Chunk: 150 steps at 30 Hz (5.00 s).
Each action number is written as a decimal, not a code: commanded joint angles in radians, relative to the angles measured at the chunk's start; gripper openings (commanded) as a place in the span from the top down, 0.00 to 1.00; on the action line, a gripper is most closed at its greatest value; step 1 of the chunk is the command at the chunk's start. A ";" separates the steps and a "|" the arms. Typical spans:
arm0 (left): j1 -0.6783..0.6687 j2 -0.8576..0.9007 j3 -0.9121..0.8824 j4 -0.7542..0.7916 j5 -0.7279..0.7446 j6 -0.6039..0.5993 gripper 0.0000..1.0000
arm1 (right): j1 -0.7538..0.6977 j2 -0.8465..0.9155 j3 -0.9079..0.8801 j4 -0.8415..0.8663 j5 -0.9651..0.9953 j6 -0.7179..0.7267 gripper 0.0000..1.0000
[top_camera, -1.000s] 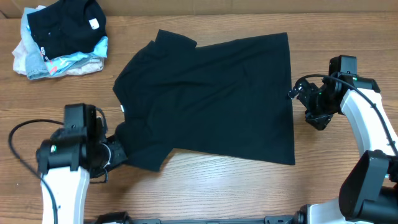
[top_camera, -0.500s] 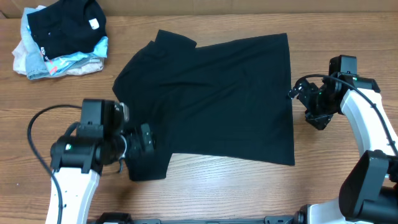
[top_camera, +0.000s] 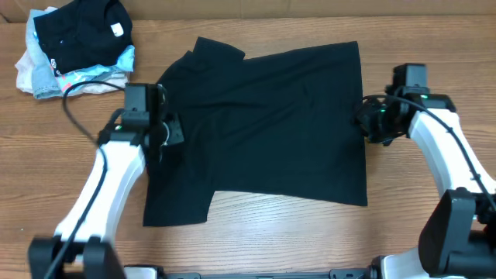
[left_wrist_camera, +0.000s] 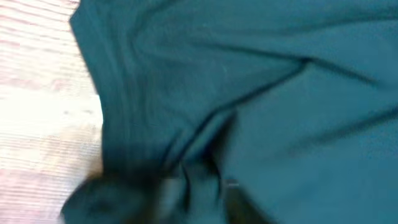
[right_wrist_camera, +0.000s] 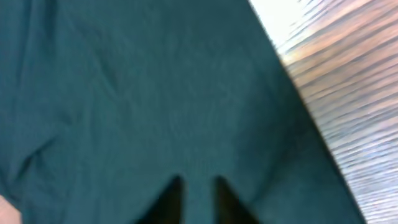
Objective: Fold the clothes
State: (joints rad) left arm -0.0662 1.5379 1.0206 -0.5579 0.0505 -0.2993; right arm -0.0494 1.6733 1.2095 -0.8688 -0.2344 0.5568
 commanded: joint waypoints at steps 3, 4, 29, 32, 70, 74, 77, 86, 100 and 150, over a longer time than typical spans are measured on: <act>0.001 0.134 0.015 0.085 -0.025 0.024 0.96 | 0.060 0.000 0.001 0.009 0.148 0.050 0.92; 0.006 0.156 0.015 0.099 -0.026 0.026 0.96 | 0.065 0.010 0.001 0.012 0.146 0.050 0.92; 0.238 0.306 0.015 -0.060 -0.069 -0.016 0.96 | 0.045 0.319 0.002 -0.035 0.156 0.069 0.96; 0.238 0.299 0.031 -0.079 -0.082 -0.015 0.96 | 0.006 0.307 0.026 -0.079 0.175 0.069 0.96; 0.117 0.203 -0.030 -0.330 0.087 -0.061 0.75 | 0.148 0.286 0.301 0.030 0.058 -0.116 0.50; 0.156 0.203 -0.049 -0.332 0.092 -0.061 0.82 | 0.152 0.349 0.301 0.054 0.100 -0.116 0.63; 0.159 0.203 -0.066 -0.332 0.115 -0.061 0.82 | 0.144 0.399 0.301 0.053 0.129 -0.116 0.71; 0.156 0.203 -0.077 -0.441 0.349 -0.042 0.96 | 0.104 0.430 0.302 0.067 0.129 -0.116 0.82; 0.155 0.136 -0.077 -0.517 0.409 0.042 0.96 | -0.019 0.431 0.300 -0.012 0.230 -0.112 0.96; 0.301 0.126 -0.023 -0.436 -0.088 -0.169 0.96 | -0.042 0.399 0.278 -0.167 0.338 -0.108 0.96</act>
State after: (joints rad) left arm 0.2245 1.7195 0.9649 -0.9733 0.0429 -0.4511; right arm -0.0578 2.0785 1.4513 -1.0245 0.0441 0.4404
